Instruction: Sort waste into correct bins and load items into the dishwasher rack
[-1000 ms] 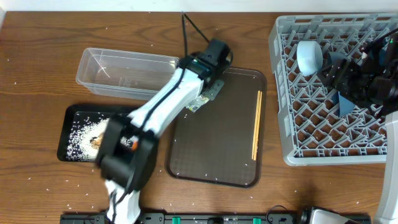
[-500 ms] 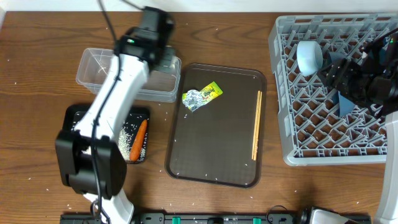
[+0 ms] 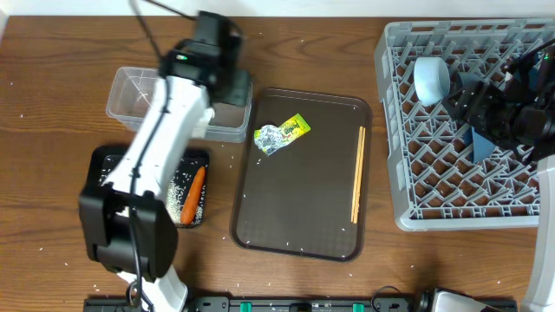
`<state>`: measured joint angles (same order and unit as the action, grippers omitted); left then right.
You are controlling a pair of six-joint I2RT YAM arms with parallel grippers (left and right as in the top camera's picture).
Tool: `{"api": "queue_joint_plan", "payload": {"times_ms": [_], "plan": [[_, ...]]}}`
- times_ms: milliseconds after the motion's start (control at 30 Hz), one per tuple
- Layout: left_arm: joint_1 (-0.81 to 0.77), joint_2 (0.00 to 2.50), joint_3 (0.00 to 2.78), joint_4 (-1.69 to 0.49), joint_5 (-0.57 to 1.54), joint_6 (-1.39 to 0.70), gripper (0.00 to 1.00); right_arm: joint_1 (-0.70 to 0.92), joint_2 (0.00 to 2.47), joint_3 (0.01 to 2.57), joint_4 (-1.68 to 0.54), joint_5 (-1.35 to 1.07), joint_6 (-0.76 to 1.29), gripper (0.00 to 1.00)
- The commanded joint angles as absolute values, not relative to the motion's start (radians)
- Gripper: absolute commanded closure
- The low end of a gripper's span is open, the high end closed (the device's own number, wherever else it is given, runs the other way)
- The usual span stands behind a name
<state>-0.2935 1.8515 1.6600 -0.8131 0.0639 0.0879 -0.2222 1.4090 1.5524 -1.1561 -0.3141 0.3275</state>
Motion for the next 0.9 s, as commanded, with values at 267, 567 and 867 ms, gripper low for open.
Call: {"api": "queue_joint_plan", "payload": {"times_ms": [267,567,867], "plan": [[-0.56,1.983,1.527,-0.775,-0.147,0.374,0.34,-0.216,1.408,1.557,-1.157,-0.311,0.313,0.27],[-0.557,2.098,1.526,-0.706,-0.231,0.479,0.42,-0.215,1.408,1.557,-1.164,-0.311,0.313,0.27],[-0.571,2.088,1.532,-0.7,-0.237,0.478,0.51,-0.215,1.408,1.557,-1.165,-0.311,0.313,0.27]]}}
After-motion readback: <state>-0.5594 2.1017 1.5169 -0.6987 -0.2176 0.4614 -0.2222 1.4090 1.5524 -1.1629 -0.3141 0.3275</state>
